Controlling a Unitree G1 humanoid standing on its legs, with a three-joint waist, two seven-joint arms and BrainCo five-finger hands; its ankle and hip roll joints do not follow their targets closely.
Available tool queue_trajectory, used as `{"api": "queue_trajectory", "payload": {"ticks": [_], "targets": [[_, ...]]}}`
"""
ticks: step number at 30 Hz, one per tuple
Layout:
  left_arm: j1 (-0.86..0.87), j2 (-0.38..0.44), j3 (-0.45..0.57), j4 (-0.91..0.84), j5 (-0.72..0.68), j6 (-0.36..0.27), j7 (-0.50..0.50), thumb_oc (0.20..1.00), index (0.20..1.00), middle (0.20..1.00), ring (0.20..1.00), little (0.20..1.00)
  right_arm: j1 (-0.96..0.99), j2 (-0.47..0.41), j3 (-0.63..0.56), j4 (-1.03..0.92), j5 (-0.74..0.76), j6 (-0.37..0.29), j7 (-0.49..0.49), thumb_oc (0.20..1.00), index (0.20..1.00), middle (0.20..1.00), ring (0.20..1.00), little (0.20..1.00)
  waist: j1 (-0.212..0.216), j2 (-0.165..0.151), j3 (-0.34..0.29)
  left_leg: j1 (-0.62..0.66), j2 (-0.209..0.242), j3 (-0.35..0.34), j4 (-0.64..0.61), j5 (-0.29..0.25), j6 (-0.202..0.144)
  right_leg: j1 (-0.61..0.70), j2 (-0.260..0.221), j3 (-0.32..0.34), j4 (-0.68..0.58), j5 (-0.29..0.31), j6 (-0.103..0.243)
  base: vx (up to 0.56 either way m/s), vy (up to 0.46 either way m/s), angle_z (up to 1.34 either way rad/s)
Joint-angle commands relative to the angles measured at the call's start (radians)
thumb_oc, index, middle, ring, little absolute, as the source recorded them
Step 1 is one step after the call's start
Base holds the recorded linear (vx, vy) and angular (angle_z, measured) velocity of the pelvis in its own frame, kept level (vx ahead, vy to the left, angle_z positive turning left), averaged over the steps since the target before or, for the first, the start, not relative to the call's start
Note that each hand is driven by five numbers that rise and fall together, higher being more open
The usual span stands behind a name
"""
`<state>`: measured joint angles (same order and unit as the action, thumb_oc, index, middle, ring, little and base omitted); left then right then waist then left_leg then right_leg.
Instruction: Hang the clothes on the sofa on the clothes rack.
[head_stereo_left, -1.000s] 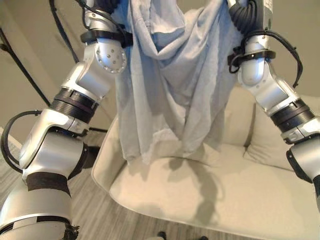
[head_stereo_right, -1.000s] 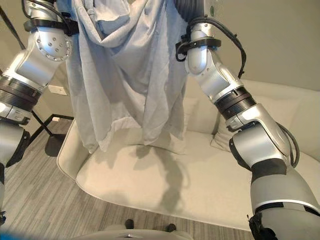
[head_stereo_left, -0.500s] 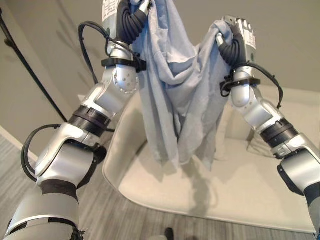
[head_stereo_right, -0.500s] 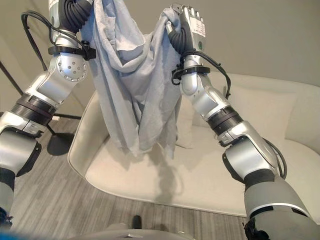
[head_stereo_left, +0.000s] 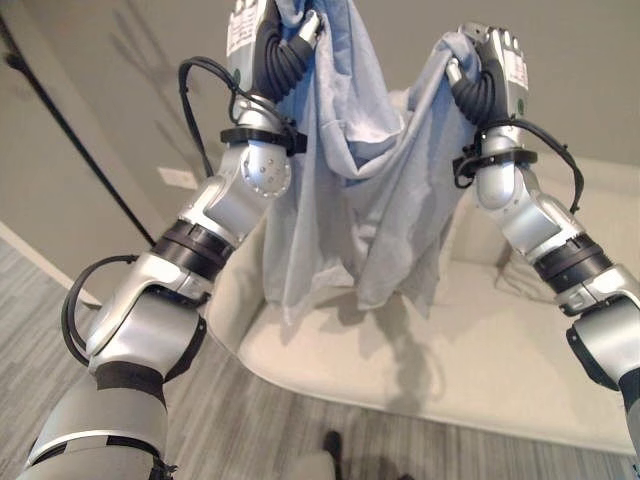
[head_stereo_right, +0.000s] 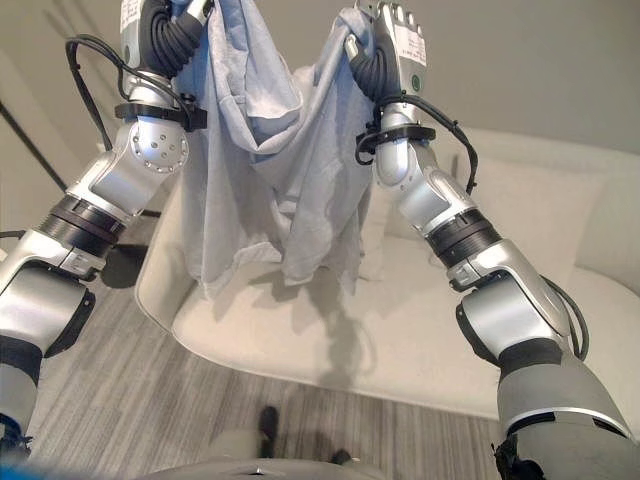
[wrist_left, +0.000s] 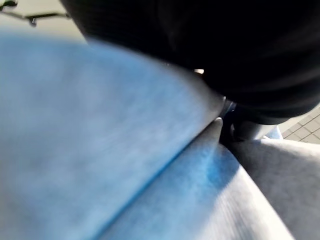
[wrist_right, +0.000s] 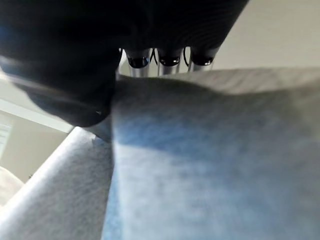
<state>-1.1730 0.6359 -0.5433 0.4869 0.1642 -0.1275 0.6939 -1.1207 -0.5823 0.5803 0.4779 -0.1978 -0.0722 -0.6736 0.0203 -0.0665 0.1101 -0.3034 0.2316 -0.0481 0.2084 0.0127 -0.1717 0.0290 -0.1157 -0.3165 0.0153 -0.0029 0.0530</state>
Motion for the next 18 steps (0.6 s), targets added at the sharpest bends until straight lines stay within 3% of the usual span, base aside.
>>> {"api": "queue_trajectory", "payload": {"ticks": [1, 3, 4, 5, 6, 7, 8, 9, 10, 13, 15, 16, 17, 18], "targets": [[-0.029, -0.014, 0.014, 0.03, 0.017, -0.028, 0.037, 0.2, 0.2, 0.2, 0.2, 0.2, -0.008, -0.057, -0.055, -0.014, -0.026, -0.027, -0.053, 0.2, 0.2, 0.2, 0.2, 0.2, 0.05, 0.041, -0.086, 0.101, 0.055, 0.006, -0.159, 0.103, 0.024, 0.018, -0.074, 0.044, -0.064, -0.004, 0.199, 0.1, 0.334, -0.16], [-0.027, -0.021, 0.009, 0.026, 0.009, -0.029, 0.035, 0.2, 0.2, 0.2, 0.2, 0.2, 0.017, -0.066, -0.07, -0.014, -0.031, -0.018, -0.051, 0.2, 0.2, 0.2, 0.2, 0.2, 0.049, 0.06, -0.09, 0.115, 0.079, -0.048, -0.163, 0.122, -0.003, 0.034, -0.092, 0.051, -0.049, -0.007, 0.209, 0.15, 0.502, -0.04], [-0.028, -0.035, 0.006, 0.022, 0.009, -0.026, 0.028, 0.2, 0.2, 0.2, 0.2, 0.2, 0.049, -0.077, -0.099, -0.02, -0.036, -0.012, -0.042, 0.2, 0.2, 0.2, 0.2, 0.2, 0.047, 0.07, -0.102, 0.127, 0.066, -0.07, -0.165, 0.086, -0.043, 0.041, -0.126, 0.052, -0.039, 0.011, 0.209, 0.18, 0.685, -0.04], [-0.028, -0.043, 0.006, 0.017, 0.016, -0.024, 0.024, 0.2, 0.2, 0.2, 0.2, 0.2, 0.067, -0.08, -0.118, -0.027, -0.044, -0.008, -0.042, 0.2, 0.2, 0.2, 0.2, 0.2, 0.045, 0.067, -0.102, 0.131, 0.054, -0.067, -0.162, 0.062, -0.049, 0.035, -0.147, 0.045, -0.034, 0.029, 0.209, 0.14, 0.534, -0.09], [-0.028, -0.045, 0.004, 0.016, 0.017, -0.024, 0.024, 0.2, 0.2, 0.2, 0.2, 0.2, 0.072, -0.081, -0.122, -0.031, -0.045, -0.007, -0.041, 0.2, 0.2, 0.2, 0.2, 0.2, 0.046, 0.064, -0.103, 0.129, 0.052, -0.067, -0.158, 0.06, -0.048, 0.036, -0.149, 0.045, -0.035, 0.03, 0.209, 0.06, 0.496, -0.02], [-0.023, -0.056, 0.001, 0.0, 0.025, -0.023, 0.018, 0.2, 0.2, 0.2, 0.2, 0.2, 0.099, -0.063, -0.146, -0.048, -0.059, 0.006, -0.041, 0.2, 0.2, 0.2, 0.2, 0.2, 0.043, 0.046, -0.097, 0.148, 0.019, -0.042, -0.148, 0.002, -0.038, 0.009, -0.205, 0.05, -0.03, 0.099, 0.209, 0.04, 0.324, 0.19], [-0.022, -0.056, -0.001, -0.001, 0.026, -0.023, 0.018, 0.2, 0.2, 0.2, 0.2, 0.2, 0.103, -0.062, -0.149, -0.051, -0.061, 0.007, -0.041, 0.2, 0.2, 0.2, 0.2, 0.2, 0.046, 0.042, -0.098, 0.148, 0.016, -0.039, -0.144, 0.0, -0.036, 0.008, -0.209, 0.053, -0.033, 0.102, 0.209, -0.02, 0.588, 0.2], [-0.005, -0.046, 0.006, -0.034, 0.037, -0.017, 0.018, 0.2, 0.2, 0.2, 0.2, 0.2, 0.129, -0.025, -0.169, -0.061, -0.056, 0.009, -0.045, 0.2, 0.2, 0.2, 0.2, 0.2, 0.049, 0.031, -0.08, 0.152, -0.015, -0.008, -0.126, -0.025, -0.008, -0.036, -0.256, 0.045, -0.033, 0.199, 0.209, -0.1, 0.447, 0.3], [0.004, -0.039, 0.011, -0.05, 0.051, -0.012, 0.019, 0.2, 0.2, 0.2, 0.2, 0.2, 0.134, -0.012, -0.179, -0.06, -0.055, 0.009, -0.049, 0.2, 0.2, 0.2, 0.2, 0.2, 0.052, 0.027, -0.075, 0.152, -0.029, 0.018, -0.127, -0.024, 0.001, -0.057, -0.272, 0.028, -0.035, 0.224, 0.209, -0.1, 0.595, 0.06], [0.013, -0.02, 0.008, -0.076, 0.084, -0.002, 0.01, 0.2, 0.2, 0.2, 0.2, 0.2, 0.145, -0.006, -0.189, -0.082, -0.063, 0.009, -0.05, 0.2, 0.2, 0.2, 0.2, 0.2, 0.048, 0.015, -0.074, 0.154, -0.071, 0.049, -0.157, -0.01, 0.029, -0.08, -0.259, 0.031, -0.012, 0.175, 0.209, -0.03, 0.408, -0.4], [0.01, -0.029, 0.001, -0.055, 0.083, -0.001, -0.005, 0.2, 0.2, 0.2, 0.2, 0.2, 0.125, -0.025, -0.174, -0.094, -0.065, -0.003, -0.048, 0.2, 0.2, 0.2, 0.2, 0.2, 0.05, -0.01, -0.078, 0.164, -0.145, 0.07, -0.202, 0.008, 0.064, -0.078, -0.119, 0.066, 0.047, 0.033, 0.163, -0.05, 0.435, 0.22], [0.017, -0.032, 0.005, -0.058, 0.081, 0.001, -0.008, 0.2, 0.2, 0.2, 0.2, 0.2, 0.126, -0.025, -0.169, -0.102, -0.064, -0.007, -0.045, 0.2, 0.2, 0.2, 0.2, 0.2, 0.053, -0.021, -0.077, 0.165, -0.163, 0.076, -0.201, 0.009, 0.074, -0.076, -0.075, 0.063, 0.063, 0.009, 0.144, -0.05, 0.235, 0.13], [0.021, -0.038, 0.012, -0.057, 0.081, 0.003, -0.009, 0.2, 0.2, 0.2, 0.2, 0.2, 0.128, -0.026, -0.169, -0.104, -0.064, -0.01, -0.045, 0.2, 0.2, 0.2, 0.2, 0.2, 0.055, -0.027, -0.078, 0.16, -0.178, 0.078, -0.202, 0.017, 0.081, -0.079, -0.042, 0.061, 0.064, -0.009, 0.135, -0.04, 0.086, -0.13], [0.023, -0.038, 0.012, -0.058, 0.082, 0.003, -0.009, 0.2, 0.2, 0.2, 0.2, 0.2, 0.129, -0.026, -0.169, -0.104, -0.064, -0.01, -0.045, 0.2, 0.2, 0.2, 0.2, 0.2, 0.055, -0.027, -0.079, 0.162, -0.178, 0.078, -0.203, 0.016, 0.08, -0.079, -0.042, 0.061, 0.067, -0.012, 0.134, 0.0, 0.07, -0.18]]}}
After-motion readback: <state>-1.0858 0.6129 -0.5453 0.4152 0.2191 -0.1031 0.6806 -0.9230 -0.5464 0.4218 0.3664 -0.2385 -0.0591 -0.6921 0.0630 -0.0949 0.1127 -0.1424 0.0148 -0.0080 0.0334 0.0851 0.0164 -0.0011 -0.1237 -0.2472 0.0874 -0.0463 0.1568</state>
